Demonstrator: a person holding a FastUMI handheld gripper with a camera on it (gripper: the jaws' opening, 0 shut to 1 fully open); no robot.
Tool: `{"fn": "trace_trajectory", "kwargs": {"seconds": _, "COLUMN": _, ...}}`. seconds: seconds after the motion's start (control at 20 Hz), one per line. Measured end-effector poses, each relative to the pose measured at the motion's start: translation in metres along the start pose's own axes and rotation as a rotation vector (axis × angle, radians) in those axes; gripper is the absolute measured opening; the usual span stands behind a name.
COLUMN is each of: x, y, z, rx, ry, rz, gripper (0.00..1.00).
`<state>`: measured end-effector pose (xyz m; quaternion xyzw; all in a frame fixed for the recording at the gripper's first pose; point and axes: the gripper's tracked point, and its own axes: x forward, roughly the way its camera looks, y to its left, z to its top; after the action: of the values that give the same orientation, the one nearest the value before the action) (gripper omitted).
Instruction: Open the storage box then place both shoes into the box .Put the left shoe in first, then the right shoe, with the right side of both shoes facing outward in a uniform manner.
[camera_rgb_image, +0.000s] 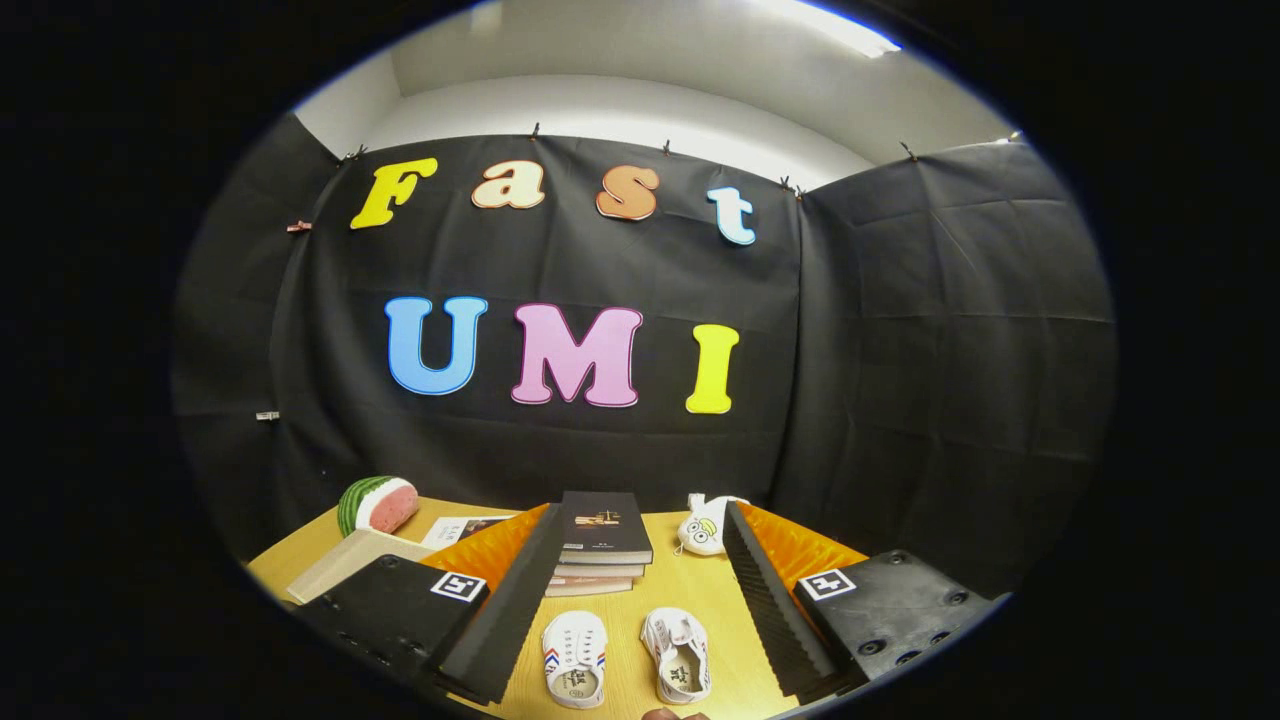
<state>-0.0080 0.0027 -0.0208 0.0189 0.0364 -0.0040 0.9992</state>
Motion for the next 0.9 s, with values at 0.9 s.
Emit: {"fn": "trace_trajectory", "kwargs": {"seconds": 0.9, "x": 0.028, "y": 0.070, "z": -0.106, "rx": 0.233, "ry": 0.513, "rz": 0.371, "gripper": 0.99}}
